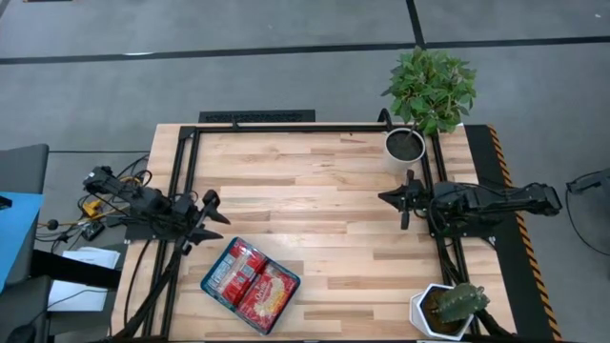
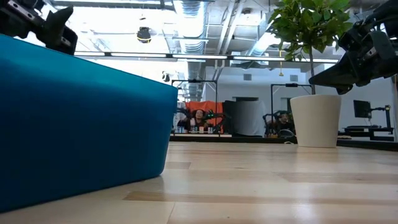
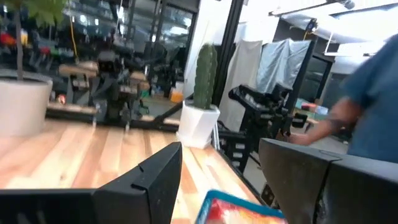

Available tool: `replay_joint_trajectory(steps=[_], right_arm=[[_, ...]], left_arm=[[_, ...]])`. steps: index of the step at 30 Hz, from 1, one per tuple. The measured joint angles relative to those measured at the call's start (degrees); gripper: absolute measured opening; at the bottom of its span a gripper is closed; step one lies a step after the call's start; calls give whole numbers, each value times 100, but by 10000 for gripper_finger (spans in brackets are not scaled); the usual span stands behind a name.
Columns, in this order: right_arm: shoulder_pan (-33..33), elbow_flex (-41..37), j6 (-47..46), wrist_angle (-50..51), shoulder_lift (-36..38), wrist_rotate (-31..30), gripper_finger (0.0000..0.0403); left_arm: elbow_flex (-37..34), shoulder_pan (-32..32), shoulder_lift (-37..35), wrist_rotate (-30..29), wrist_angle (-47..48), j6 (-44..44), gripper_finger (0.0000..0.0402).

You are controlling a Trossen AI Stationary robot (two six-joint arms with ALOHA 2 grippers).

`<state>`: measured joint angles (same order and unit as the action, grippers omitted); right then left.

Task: Sort popcorn bags into baskets
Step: Return to Home Position

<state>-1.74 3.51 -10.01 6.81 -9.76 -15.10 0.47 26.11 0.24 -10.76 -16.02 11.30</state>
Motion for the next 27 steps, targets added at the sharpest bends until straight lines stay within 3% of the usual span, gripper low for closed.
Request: replay_joint_trajectory(steps=[11,27], right_arm=[[0,-2,-1,0,0,0,37],[0,-4,-3,2,2,3,37]], left_arm=[[8,-2,14,5,1333,503,205],[63,-2,60,35,1499,504,205]])
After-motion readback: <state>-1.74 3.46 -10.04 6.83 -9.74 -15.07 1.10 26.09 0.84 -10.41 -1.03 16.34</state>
